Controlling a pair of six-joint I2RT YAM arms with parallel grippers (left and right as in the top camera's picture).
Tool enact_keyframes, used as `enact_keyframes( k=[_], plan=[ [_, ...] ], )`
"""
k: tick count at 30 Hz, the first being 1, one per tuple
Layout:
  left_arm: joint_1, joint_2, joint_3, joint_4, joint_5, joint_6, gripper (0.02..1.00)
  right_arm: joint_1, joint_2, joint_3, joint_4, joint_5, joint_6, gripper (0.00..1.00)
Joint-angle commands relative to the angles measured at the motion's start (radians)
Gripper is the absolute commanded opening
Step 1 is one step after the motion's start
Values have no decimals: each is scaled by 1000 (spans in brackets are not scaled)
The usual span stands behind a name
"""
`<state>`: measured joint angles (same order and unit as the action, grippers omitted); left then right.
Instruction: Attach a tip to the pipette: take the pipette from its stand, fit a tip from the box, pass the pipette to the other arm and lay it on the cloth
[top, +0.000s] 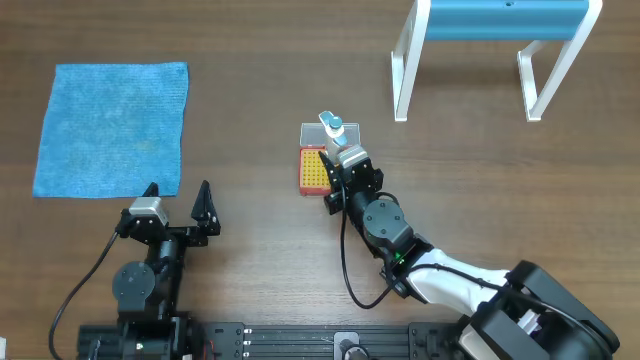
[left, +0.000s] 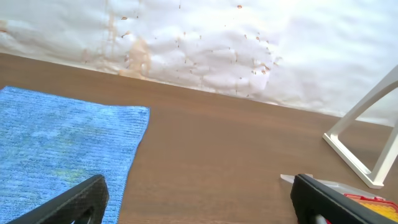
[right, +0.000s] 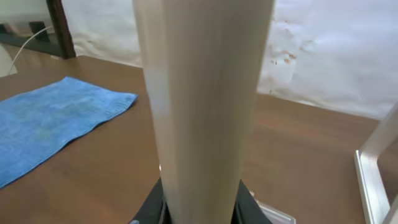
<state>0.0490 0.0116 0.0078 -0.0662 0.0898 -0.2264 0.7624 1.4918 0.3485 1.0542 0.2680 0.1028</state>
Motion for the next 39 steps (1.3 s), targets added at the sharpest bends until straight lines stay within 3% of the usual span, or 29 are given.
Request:
enact_keyframes(
  k=[1, 12, 39],
  plan=[
    [-4, -5, -2, -6, -8, -2, 950, 5, 42, -4, 34, 35, -11, 71],
    [-4, -5, -2, -6, -8, -2, 952, 5, 132, -4, 165, 38, -3, 73],
    [-4, -5, -2, -6, -8, -2, 952, -6, 198, 22, 212, 45, -3, 73]
  ],
)
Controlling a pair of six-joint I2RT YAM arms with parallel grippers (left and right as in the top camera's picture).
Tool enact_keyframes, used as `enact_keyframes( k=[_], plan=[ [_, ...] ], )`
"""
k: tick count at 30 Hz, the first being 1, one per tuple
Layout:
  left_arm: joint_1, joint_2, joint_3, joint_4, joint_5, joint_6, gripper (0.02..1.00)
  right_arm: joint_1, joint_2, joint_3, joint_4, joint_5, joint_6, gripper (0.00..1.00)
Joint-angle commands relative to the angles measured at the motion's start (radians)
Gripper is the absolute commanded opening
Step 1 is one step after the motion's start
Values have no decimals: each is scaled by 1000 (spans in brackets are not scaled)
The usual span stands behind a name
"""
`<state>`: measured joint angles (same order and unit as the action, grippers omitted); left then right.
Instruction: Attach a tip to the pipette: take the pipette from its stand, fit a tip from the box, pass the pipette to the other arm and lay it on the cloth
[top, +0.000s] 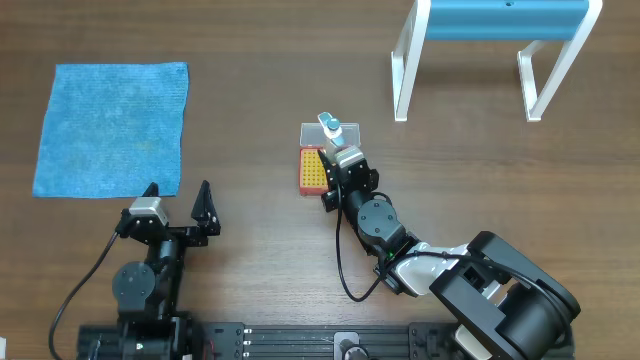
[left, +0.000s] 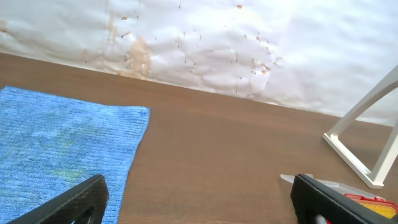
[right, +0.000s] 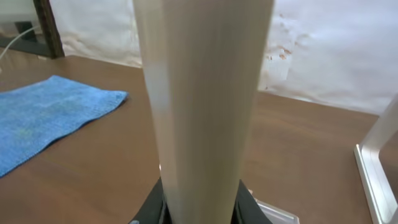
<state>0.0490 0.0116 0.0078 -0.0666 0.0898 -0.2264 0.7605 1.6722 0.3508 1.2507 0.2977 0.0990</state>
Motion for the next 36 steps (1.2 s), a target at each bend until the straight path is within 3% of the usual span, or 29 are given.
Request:
enact_keyframes(
  k=[1, 16, 19, 36],
  plan=[
    [-4, -5, -2, -6, -8, -2, 950, -5, 22, 20, 18, 6, 2, 73],
    [-4, -5, -2, -5, -8, -2, 950, -4, 42, 21, -2, -5, 5, 71],
    [-4, -5, -2, -6, -8, -2, 952, -5, 42, 21, -15, -37, 4, 73],
    [-4, -5, -2, -5, -8, -2, 952, -5, 80, 21, -165, -21, 72, 75]
  ],
)
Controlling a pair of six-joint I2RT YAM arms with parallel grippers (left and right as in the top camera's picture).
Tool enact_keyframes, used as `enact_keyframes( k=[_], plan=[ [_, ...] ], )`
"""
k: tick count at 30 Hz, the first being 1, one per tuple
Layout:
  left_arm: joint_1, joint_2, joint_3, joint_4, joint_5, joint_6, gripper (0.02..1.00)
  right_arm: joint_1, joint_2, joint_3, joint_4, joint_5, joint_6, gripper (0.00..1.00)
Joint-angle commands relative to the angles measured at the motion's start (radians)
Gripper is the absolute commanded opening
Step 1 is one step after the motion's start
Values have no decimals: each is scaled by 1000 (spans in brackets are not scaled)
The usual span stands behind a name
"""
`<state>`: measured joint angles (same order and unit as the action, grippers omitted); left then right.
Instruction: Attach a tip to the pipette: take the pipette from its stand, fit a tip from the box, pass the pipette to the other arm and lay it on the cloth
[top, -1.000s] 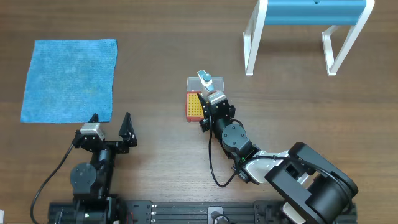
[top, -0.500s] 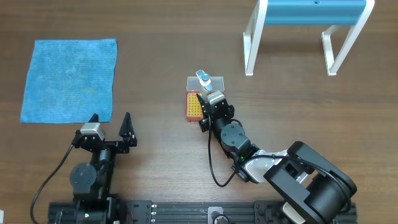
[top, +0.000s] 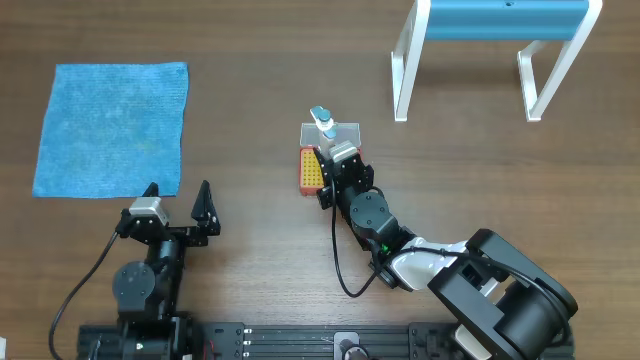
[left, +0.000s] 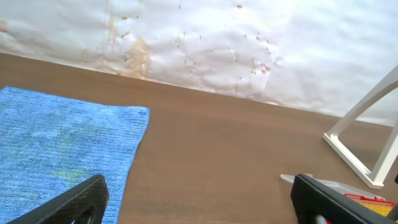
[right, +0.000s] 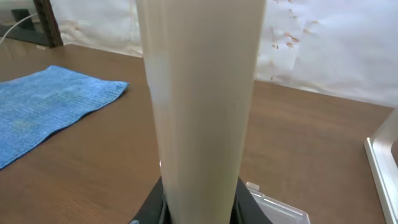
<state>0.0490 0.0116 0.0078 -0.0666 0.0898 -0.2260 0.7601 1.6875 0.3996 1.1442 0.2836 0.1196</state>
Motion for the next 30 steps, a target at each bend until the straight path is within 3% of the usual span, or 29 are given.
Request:
enact_keyframes(
  k=[1, 18, 30],
  plan=[
    [-4, -5, -2, -5, -7, -2, 952, -4, 74, -28, -58, -7, 61, 73],
    [-4, -5, -2, -5, -8, -2, 952, -4, 136, -28, -6, -7, 100, 73],
    [-4, -5, -2, -6, -8, -2, 952, -4, -22, -28, 77, 3, -28, 75]
  ],
)
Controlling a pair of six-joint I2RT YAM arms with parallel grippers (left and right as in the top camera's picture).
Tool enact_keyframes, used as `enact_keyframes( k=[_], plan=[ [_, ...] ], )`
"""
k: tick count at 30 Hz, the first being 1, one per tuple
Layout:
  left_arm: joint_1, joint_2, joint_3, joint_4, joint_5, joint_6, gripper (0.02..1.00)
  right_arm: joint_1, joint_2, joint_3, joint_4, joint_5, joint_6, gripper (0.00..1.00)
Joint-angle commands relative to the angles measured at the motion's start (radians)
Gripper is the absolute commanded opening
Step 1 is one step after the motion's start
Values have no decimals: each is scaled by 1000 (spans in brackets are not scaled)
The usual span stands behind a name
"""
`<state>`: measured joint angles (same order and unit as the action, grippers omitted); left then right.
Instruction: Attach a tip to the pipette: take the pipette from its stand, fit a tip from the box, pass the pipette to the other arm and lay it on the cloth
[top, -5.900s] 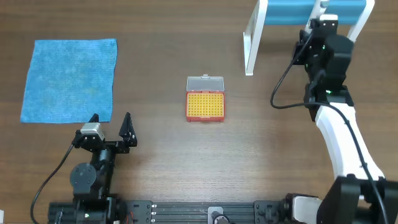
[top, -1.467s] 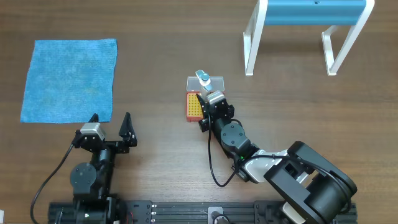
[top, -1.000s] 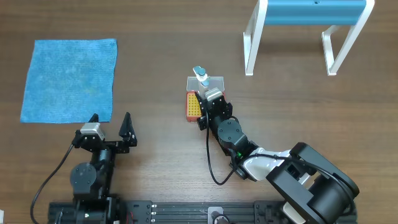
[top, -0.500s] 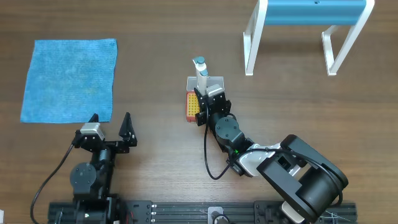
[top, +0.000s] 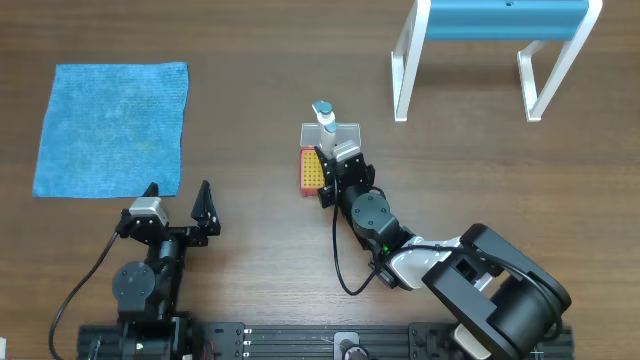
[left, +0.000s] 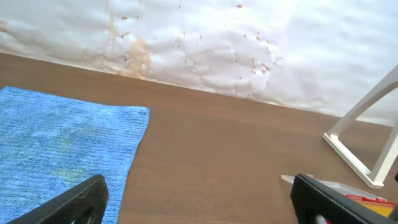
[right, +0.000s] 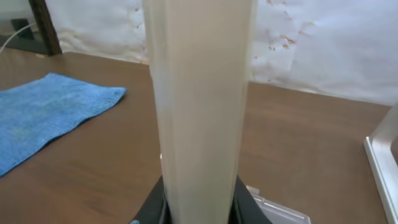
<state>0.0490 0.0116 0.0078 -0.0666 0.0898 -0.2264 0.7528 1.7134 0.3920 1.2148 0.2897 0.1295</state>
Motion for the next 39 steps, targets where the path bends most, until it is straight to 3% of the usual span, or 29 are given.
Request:
enact_keyframes(
  k=[1, 10, 17, 21, 28, 36, 39],
  plan=[
    [-4, -5, -2, -5, -8, -2, 950, 3, -56, -20, 16, -3, -38, 73],
    [-4, -5, -2, -5, -8, -2, 952, 3, -62, -20, 244, -3, -54, 73],
    [-4, -5, -2, -6, -8, -2, 952, 5, -211, -19, 211, -18, -61, 73],
    [-4, -5, -2, -6, -8, -2, 950, 5, -370, -19, 45, -45, -51, 75],
    [-4, -5, -2, -5, -8, -2, 952, 5, -711, -19, -535, -124, 126, 73],
    [-4, -5, -2, -6, -8, -2, 952, 5, -772, -19, -643, -153, 128, 73],
    [-4, -5, -2, -5, -8, -2, 952, 5, -772, -19, -657, -205, 129, 73]
  ],
)
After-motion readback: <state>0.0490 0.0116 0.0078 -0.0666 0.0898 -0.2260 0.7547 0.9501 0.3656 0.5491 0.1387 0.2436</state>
